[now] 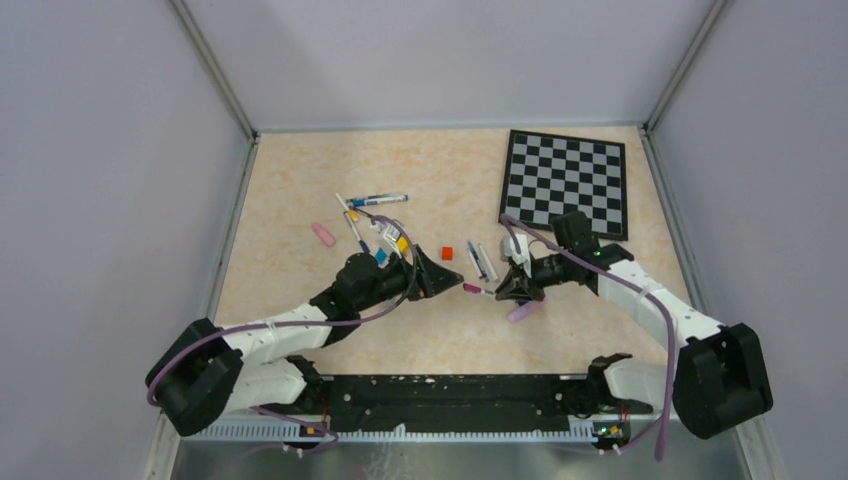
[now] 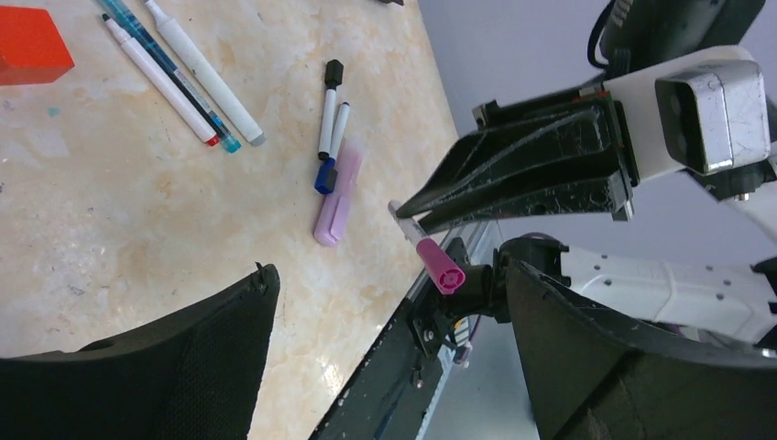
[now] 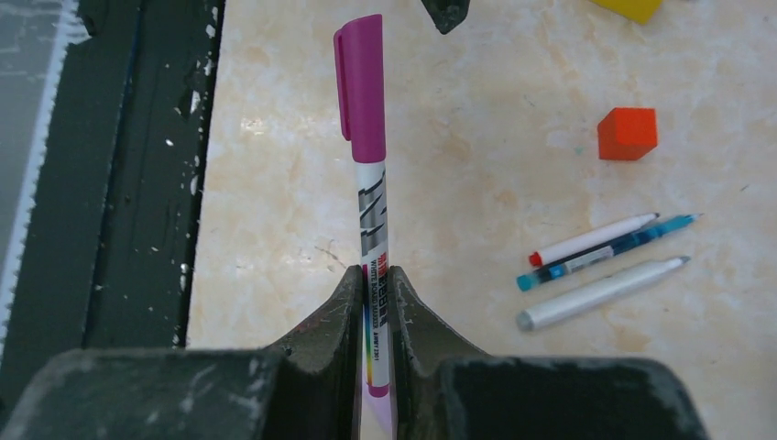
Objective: Open the pen caps
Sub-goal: Pick up the pen from the center of the board.
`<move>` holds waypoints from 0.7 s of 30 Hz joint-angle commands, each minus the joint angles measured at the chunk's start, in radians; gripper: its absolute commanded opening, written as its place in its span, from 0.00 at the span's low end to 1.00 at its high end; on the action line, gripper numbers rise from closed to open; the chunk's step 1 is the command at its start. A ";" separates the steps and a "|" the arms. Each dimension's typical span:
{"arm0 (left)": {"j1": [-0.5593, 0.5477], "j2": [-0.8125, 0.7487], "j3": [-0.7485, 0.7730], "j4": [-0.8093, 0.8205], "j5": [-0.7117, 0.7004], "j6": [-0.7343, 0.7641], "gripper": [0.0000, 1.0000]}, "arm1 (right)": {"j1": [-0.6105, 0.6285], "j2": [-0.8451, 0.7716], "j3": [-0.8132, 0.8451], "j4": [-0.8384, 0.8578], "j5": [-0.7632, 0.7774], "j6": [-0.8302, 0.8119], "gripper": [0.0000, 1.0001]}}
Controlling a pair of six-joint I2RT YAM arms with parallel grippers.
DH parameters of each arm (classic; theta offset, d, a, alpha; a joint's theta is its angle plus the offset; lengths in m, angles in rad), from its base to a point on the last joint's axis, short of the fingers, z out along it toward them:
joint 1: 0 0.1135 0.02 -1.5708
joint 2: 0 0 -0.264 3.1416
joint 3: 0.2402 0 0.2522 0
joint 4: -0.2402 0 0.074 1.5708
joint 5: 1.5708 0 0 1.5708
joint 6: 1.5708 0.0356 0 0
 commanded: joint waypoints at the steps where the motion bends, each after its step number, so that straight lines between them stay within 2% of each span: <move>1: -0.042 0.045 0.058 0.115 -0.141 -0.096 0.91 | -0.022 -0.047 -0.076 0.246 -0.100 0.329 0.00; 5: -0.083 0.086 0.111 0.083 -0.207 -0.102 0.81 | -0.025 -0.049 -0.103 0.319 -0.100 0.413 0.00; 10: -0.143 0.115 0.176 -0.014 -0.287 -0.092 0.74 | -0.026 -0.030 -0.111 0.375 -0.092 0.487 0.00; 11: -0.156 0.118 0.189 -0.034 -0.334 -0.089 0.71 | -0.026 -0.029 -0.114 0.387 -0.089 0.505 0.00; 15: -0.193 0.133 0.227 -0.116 -0.401 -0.084 0.64 | -0.026 -0.028 -0.122 0.416 -0.089 0.539 0.00; 21: -0.221 0.154 0.251 -0.153 -0.443 -0.085 0.51 | -0.025 -0.027 -0.136 0.440 -0.090 0.559 0.00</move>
